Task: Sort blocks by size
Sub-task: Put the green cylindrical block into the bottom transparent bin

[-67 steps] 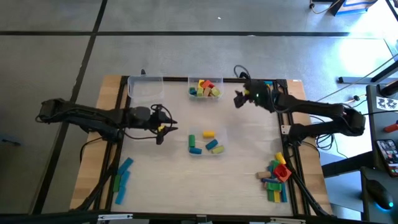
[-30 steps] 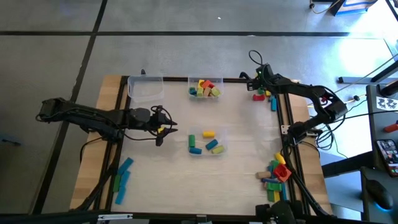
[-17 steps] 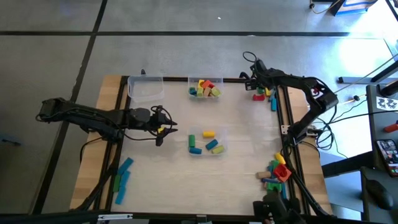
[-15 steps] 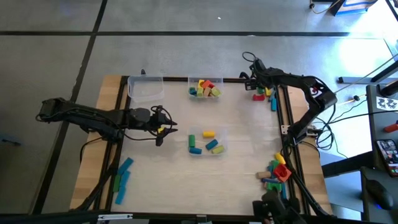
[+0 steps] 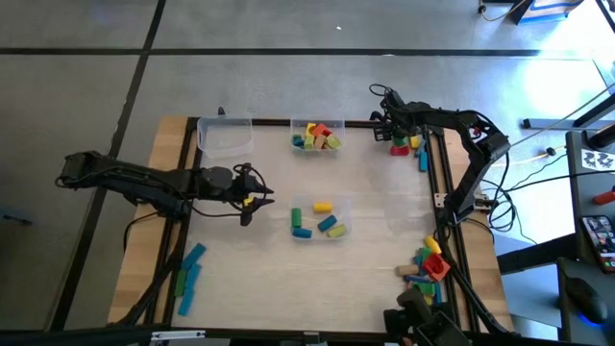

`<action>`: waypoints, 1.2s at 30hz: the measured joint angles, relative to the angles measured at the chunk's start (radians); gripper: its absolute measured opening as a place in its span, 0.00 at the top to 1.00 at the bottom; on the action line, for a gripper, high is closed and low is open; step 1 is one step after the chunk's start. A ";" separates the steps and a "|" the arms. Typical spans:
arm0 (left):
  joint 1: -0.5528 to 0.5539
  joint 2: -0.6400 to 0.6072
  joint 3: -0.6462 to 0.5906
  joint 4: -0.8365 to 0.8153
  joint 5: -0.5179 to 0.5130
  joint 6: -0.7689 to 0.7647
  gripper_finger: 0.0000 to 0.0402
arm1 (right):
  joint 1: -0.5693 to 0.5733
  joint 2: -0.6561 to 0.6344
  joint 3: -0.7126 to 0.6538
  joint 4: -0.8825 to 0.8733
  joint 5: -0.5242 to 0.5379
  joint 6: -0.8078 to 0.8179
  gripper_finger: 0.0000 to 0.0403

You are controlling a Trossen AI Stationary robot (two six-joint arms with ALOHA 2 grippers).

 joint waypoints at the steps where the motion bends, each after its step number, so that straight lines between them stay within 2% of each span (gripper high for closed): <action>1: 0.000 0.000 0.000 0.000 0.000 0.002 0.67 | 0.000 0.000 0.000 -0.001 -0.017 -0.008 0.39; 4: 0.000 0.000 0.000 0.001 0.000 0.003 0.67 | 0.000 0.000 0.000 0.000 -0.051 -0.021 0.42; 7: 0.000 0.000 0.000 0.001 0.000 0.003 0.67 | 0.000 0.000 0.000 -0.006 -0.090 -0.021 0.49; 11: 0.000 0.000 0.000 0.001 0.000 0.005 0.67 | 0.000 0.000 0.000 -0.030 -0.090 -0.027 0.62; 14: 0.000 0.000 0.000 0.001 0.000 0.006 0.67 | 0.000 -0.001 0.000 -0.030 -0.089 -0.048 0.67; 17: 0.000 0.000 0.000 0.001 0.000 0.006 0.67 | 0.000 -0.001 0.000 -0.023 -0.089 -0.056 0.67; 22: 0.000 0.000 0.000 0.001 0.000 0.006 0.67 | 0.000 -0.006 0.000 -0.022 -0.091 -0.083 0.62; 27: 0.000 0.000 0.000 0.002 0.000 0.006 0.67 | 0.006 -0.052 0.000 -0.024 -0.149 -0.104 0.65; 30: 0.000 0.000 0.000 0.002 0.000 0.006 0.67 | 0.031 -0.100 0.000 -0.024 -0.152 -0.121 0.66; 36: 0.000 0.000 0.000 0.002 0.000 0.009 0.67 | 0.133 -0.212 0.000 -0.023 -0.164 -0.150 0.63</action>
